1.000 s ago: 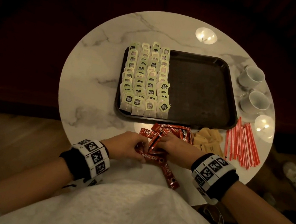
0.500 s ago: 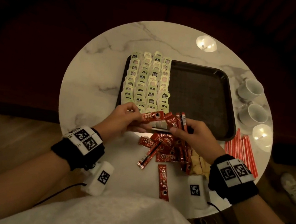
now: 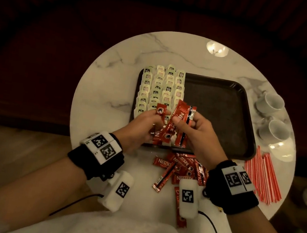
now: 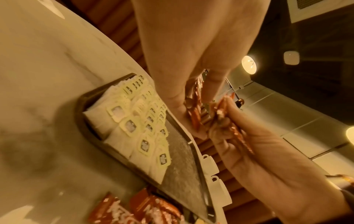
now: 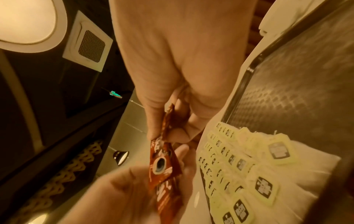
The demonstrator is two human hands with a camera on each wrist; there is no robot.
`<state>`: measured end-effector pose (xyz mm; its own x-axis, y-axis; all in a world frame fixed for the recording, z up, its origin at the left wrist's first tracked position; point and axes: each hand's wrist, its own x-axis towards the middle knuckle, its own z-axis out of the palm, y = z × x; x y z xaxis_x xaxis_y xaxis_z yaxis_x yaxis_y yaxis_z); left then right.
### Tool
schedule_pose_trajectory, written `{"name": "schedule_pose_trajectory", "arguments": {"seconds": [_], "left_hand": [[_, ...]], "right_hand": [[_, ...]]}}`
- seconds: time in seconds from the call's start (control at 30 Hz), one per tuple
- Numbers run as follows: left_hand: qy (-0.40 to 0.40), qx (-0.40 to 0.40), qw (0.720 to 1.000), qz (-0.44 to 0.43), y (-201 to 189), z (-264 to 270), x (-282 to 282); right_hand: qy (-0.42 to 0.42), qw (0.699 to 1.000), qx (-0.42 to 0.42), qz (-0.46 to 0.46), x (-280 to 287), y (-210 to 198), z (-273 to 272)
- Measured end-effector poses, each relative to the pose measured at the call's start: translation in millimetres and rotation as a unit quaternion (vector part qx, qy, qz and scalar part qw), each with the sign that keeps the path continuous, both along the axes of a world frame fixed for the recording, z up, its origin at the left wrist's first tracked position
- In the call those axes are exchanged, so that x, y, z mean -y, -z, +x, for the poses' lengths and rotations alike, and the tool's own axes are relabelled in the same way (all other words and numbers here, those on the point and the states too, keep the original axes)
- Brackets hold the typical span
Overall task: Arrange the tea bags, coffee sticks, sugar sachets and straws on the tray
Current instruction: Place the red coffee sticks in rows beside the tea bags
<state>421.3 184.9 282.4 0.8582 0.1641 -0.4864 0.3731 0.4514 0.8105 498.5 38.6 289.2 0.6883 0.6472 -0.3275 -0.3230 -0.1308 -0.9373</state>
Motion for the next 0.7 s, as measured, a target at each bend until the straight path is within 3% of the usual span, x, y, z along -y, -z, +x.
{"name": "schedule_pose_trajectory", "arguments": {"seconds": [0.07, 0.17, 0.43, 0.5, 0.57, 0.7], "left_hand": [[0.002, 0.031, 0.999, -0.035, -5, 5, 4], [0.027, 0.053, 0.998, 0.033, -3, 13, 12], [-0.078, 0.026, 0.994, 0.076, -2, 38, 14], [-0.078, 0.034, 0.991, 0.104, -4, 44, 16], [-0.052, 0.040, 0.979, 0.195, -5, 48, 21], [0.012, 0.088, 0.945, 0.315, -6, 50, 40]], "right_hand": [[-0.009, 0.999, 0.030, -0.012, -4, -1, 2], [-0.033, 0.995, 0.083, -0.041, -6, -3, 9], [-0.068, 0.988, 0.116, -0.078, 14, -8, 43], [-0.032, 0.992, 0.098, -0.075, 18, -6, 52], [-0.003, 0.997, 0.057, -0.056, 20, -2, 62], [0.051, 0.994, -0.092, 0.011, 15, -5, 73]]}}
